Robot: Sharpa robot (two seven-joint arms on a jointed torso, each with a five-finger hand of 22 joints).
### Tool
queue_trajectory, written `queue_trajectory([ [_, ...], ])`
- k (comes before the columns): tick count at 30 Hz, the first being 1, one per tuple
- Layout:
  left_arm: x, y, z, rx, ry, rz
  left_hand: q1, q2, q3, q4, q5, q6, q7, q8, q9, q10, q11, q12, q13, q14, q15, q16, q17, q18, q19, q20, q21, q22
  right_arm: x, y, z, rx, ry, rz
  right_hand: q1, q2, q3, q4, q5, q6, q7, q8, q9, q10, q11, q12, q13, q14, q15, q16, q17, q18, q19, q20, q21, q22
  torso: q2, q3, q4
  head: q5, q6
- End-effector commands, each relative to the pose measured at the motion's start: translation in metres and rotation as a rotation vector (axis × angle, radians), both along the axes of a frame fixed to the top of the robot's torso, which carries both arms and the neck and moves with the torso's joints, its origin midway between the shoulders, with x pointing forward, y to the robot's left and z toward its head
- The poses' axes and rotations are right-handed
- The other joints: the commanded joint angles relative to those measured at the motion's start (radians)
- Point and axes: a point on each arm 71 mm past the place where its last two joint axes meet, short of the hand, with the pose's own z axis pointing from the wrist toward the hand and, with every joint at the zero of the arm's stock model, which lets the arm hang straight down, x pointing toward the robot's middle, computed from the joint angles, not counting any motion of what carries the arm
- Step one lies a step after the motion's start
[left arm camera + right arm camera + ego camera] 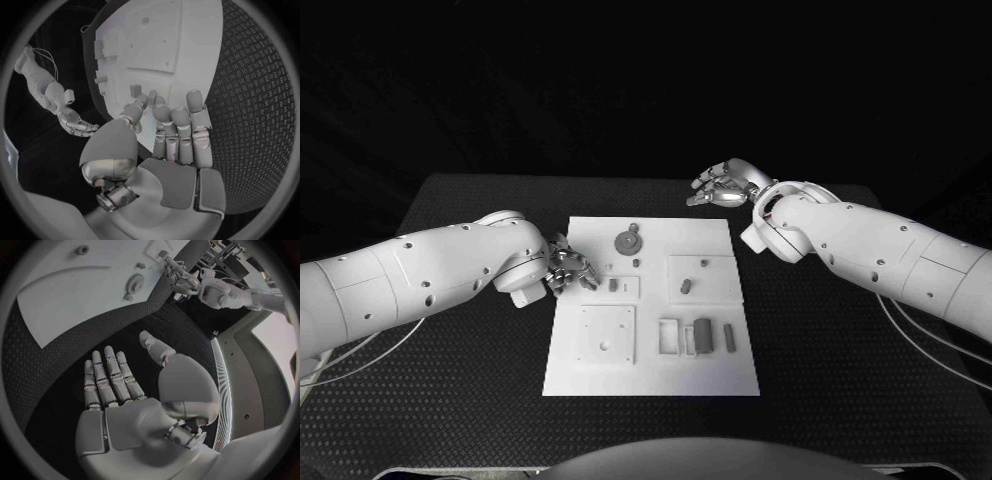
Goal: Assemble the parts on the task board
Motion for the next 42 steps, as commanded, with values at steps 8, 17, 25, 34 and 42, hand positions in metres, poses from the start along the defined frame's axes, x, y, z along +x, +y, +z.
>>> queue_trajectory([
  [8,-0.0024,-0.0024,-0.0032,0.001,0.027,-0.020,-0.004,0.002,-0.004,-0.001,-0.001,0.007,0.001,0.006,-0.001,-0.001,-0.004,0.004,-0.002,-0.005,-0.001,0.007,-0.001,-0.006,0.001,-0.003,-0.007,0.017,-0.0005,0.0010,-0.0003,-0.001,0.004,0.012,-0.003,0.001,-0.004,0.002,-0.001,-0.008,0.050,0.007,-0.001,0.006,0.000,-0.008,-0.001,-0.003,0.006,-0.005,-0.002,-0.016,-0.003,0.001,-0.006,0.002,0.000,-0.0001,0.0002,-0.001,-0.001],
  [17,-0.0024,-0.0040,-0.0031,-0.013,0.029,-0.015,-0.029,-0.007,-0.020,0.008,-0.002,0.007,0.000,0.008,-0.002,-0.002,-0.004,0.005,-0.004,-0.005,0.000,0.008,-0.002,-0.007,0.001,-0.003,-0.009,0.017,-0.0005,0.0010,-0.0005,-0.001,0.005,0.012,-0.003,0.001,-0.004,0.002,-0.001,-0.008,0.050,0.007,-0.001,0.006,0.000,-0.008,-0.001,-0.003,0.006,-0.005,-0.002,-0.016,-0.003,0.001,-0.007,0.002,0.001,0.0005,-0.0004,-0.001,-0.002],
  [25,-0.0019,-0.0046,-0.0026,-0.019,0.021,-0.010,-0.082,-0.004,-0.067,0.008,-0.001,0.016,-0.006,0.018,0.001,-0.002,-0.010,0.007,-0.006,-0.006,-0.002,0.010,-0.004,-0.003,0.000,-0.005,-0.013,0.016,-0.0005,0.0010,-0.0006,-0.001,0.005,0.012,-0.003,0.001,-0.004,0.002,-0.001,-0.008,0.050,0.007,-0.002,0.007,0.000,-0.009,-0.001,-0.003,0.006,-0.005,-0.002,-0.016,-0.003,0.001,-0.007,0.003,0.000,0.0004,-0.0008,-0.001,-0.001],
  [34,-0.0019,-0.0062,-0.0026,-0.023,0.021,-0.011,-0.085,0.003,-0.073,0.004,-0.001,0.022,-0.009,0.023,0.003,-0.001,-0.013,0.008,-0.006,-0.004,-0.003,0.011,-0.004,-0.002,0.002,-0.006,-0.014,0.017,-0.0006,0.0011,-0.0008,-0.001,0.006,0.012,-0.003,0.001,-0.004,0.002,-0.001,-0.008,0.050,0.008,-0.002,0.007,0.000,-0.010,-0.001,-0.003,0.006,-0.005,-0.002,-0.016,-0.003,0.001,-0.008,0.003,0.001,0.0003,-0.0008,-0.002,-0.001],
  [42,-0.0018,-0.0083,-0.0023,-0.025,0.019,-0.015,-0.078,0.011,-0.072,-0.002,-0.001,0.033,-0.014,0.036,0.008,0.001,-0.018,0.009,-0.007,-0.002,-0.003,0.013,-0.005,-0.002,0.005,-0.006,-0.014,0.017,-0.0008,0.0010,-0.0015,-0.001,0.007,0.013,-0.003,0.001,-0.004,0.002,-0.001,-0.008,0.050,0.008,-0.002,0.008,0.000,-0.010,-0.001,-0.003,0.006,-0.005,-0.003,-0.016,-0.002,0.001,-0.008,0.004,0.001,0.0007,-0.0010,-0.002,-0.002],
])
